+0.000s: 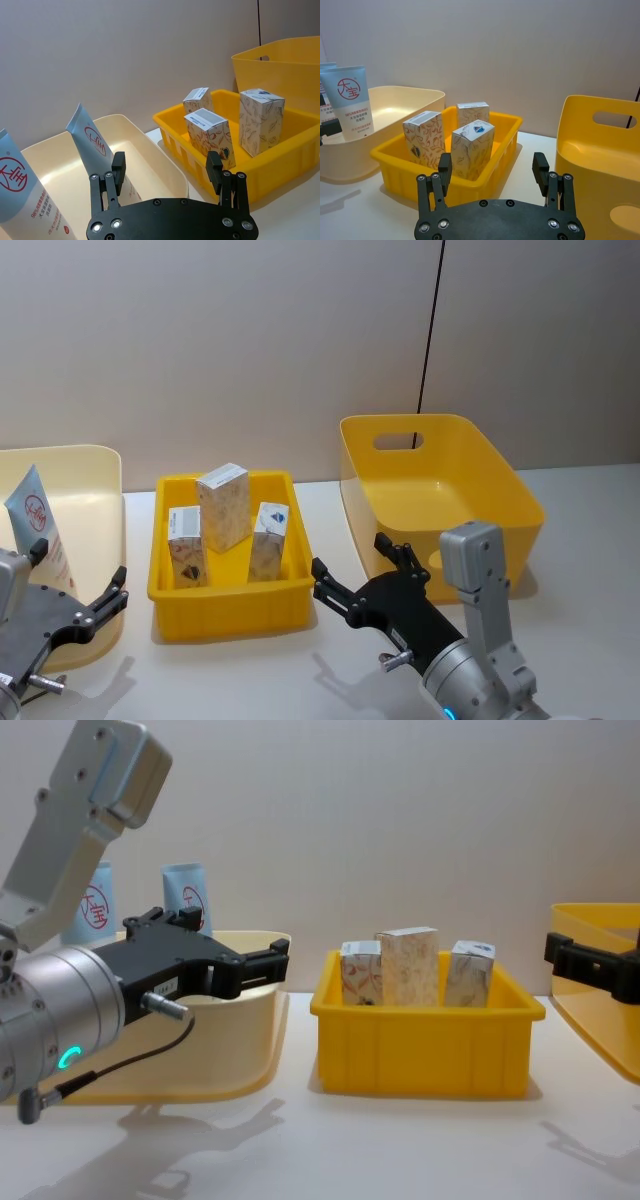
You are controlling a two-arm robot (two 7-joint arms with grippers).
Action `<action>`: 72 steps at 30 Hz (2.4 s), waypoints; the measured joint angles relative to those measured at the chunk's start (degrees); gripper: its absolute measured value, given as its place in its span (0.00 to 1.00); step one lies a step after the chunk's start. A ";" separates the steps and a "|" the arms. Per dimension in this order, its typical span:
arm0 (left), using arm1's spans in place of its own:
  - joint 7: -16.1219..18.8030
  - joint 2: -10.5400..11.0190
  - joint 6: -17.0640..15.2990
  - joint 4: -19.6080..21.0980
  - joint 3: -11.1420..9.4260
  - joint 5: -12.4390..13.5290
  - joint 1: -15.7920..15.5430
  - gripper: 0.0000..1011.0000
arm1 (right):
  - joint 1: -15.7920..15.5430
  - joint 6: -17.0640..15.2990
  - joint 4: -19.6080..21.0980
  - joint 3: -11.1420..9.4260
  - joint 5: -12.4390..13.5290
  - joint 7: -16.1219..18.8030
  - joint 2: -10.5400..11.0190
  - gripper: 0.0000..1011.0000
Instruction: Bimanual collaborative sorting of washing and personal care products
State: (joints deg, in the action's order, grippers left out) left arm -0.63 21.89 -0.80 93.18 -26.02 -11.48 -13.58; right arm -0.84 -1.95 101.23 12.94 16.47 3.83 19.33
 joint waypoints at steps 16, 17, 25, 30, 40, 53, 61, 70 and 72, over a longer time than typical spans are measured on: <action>0.00 0.00 0.00 0.00 0.00 0.00 0.00 0.99 | 0.00 0.00 0.00 0.00 0.00 0.00 0.00 0.99; 0.00 0.00 0.00 0.00 0.00 0.00 0.00 0.99 | 0.00 0.00 0.00 0.00 0.00 0.00 0.00 0.99; -0.09 -0.02 0.00 -0.07 0.09 -0.02 -0.01 0.99 | 0.00 0.00 0.00 0.00 0.00 0.00 0.00 0.99; -0.88 -0.06 0.02 -0.75 0.71 -0.70 -0.45 0.99 | 0.00 0.00 0.00 0.00 0.00 0.00 0.00 0.99; -2.48 -0.24 -0.39 -2.24 2.42 -2.76 -1.51 0.99 | 0.00 0.00 0.00 0.00 0.00 0.00 0.00 0.99; -4.19 -1.01 -1.10 -3.12 5.05 -5.99 -1.56 0.99 | 0.00 0.00 0.00 0.00 0.00 0.00 0.00 0.99; -5.64 -1.66 -1.52 -3.53 6.56 -8.31 -1.35 0.99 | 0.00 0.00 0.00 0.00 0.00 0.00 0.00 0.99; -6.71 -2.58 -2.80 -4.51 8.42 -10.93 -1.70 0.99 | 0.00 0.00 0.00 0.00 0.00 0.00 0.00 0.99; -6.78 -2.71 -3.01 -4.73 8.67 -11.18 -1.84 0.99 | 0.00 0.00 0.00 0.00 0.00 0.00 0.00 0.99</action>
State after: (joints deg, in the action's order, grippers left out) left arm -7.41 19.18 -3.80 88.45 -17.36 -22.66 -15.43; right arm -0.84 -1.95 101.23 12.94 16.47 3.83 19.34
